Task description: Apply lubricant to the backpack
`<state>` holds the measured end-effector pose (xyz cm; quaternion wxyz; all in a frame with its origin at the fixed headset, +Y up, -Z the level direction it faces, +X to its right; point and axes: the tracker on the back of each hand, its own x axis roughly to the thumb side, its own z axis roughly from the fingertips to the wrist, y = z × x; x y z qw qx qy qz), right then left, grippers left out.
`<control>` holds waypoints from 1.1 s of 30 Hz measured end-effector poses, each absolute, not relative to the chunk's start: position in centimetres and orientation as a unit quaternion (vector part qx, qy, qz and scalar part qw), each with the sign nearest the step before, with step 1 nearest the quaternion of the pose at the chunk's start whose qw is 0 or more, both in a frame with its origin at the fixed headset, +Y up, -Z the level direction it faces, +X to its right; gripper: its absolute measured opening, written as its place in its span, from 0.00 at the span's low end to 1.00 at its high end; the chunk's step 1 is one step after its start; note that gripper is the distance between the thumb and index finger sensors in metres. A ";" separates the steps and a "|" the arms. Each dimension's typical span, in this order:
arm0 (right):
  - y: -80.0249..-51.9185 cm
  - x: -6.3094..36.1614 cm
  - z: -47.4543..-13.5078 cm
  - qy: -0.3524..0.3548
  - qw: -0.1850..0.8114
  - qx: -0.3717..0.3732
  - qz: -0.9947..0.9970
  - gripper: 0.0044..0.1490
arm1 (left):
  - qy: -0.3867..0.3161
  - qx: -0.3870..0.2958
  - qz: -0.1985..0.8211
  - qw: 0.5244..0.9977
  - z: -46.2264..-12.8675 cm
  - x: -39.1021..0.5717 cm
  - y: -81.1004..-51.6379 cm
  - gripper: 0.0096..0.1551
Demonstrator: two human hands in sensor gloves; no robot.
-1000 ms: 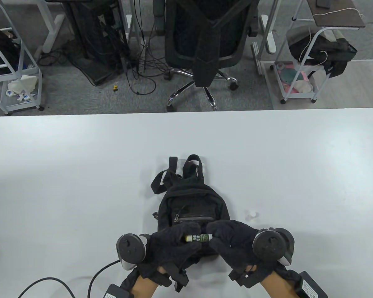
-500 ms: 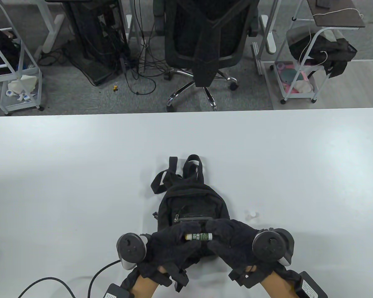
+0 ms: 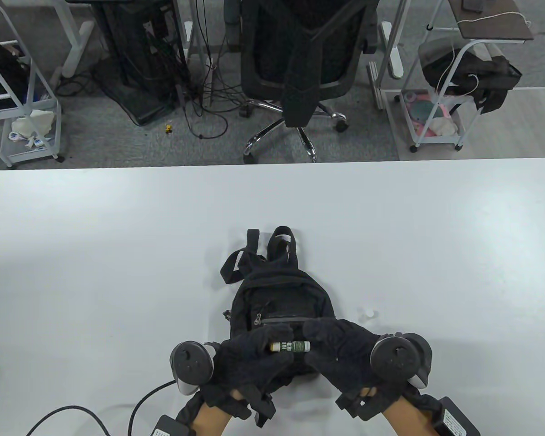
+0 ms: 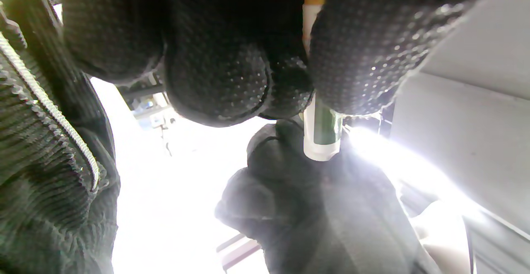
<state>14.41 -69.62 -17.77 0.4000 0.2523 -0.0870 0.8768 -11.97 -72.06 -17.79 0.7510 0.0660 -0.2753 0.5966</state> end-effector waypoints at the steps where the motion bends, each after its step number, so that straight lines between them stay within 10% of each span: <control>1: -69.6 14.3 -17.7 -0.086 0.398 0.254 0.877 0.35 | -0.275 0.066 0.597 0.751 -17.8 -12.0 -72.1 0.31; 33: -70.5 14.8 -18.7 -0.033 0.438 0.260 0.860 0.34 | -0.280 0.060 0.593 0.752 -17.8 -11.9 -72.2 0.30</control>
